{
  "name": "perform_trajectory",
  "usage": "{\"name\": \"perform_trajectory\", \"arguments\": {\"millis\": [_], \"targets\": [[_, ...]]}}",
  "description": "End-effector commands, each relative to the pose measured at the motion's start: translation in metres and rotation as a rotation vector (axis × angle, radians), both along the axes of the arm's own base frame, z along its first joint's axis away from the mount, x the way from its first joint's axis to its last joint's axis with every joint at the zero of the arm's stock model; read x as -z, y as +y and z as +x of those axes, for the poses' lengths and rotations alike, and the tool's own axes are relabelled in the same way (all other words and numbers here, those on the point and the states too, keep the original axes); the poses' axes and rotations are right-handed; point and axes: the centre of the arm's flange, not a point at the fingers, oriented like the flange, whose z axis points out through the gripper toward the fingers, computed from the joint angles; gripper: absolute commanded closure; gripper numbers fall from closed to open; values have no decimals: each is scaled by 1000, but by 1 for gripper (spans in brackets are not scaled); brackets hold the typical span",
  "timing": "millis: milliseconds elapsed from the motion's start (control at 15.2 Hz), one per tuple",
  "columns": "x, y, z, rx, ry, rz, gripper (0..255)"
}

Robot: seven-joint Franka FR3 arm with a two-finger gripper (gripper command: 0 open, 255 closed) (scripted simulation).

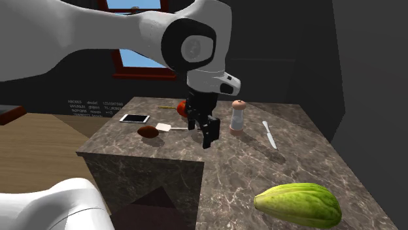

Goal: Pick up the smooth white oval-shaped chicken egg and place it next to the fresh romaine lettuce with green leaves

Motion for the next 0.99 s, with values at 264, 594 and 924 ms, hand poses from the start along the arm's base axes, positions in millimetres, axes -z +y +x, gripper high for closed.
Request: {"name": "perform_trajectory", "arguments": {"millis": [264, 594, 924], "targets": [[41, 51, 44, -32, 15, 38, 0], [75, 95, 77, -59, 27, 69, 0], [108, 141, 108, -86, 40, 100, 0]]}}
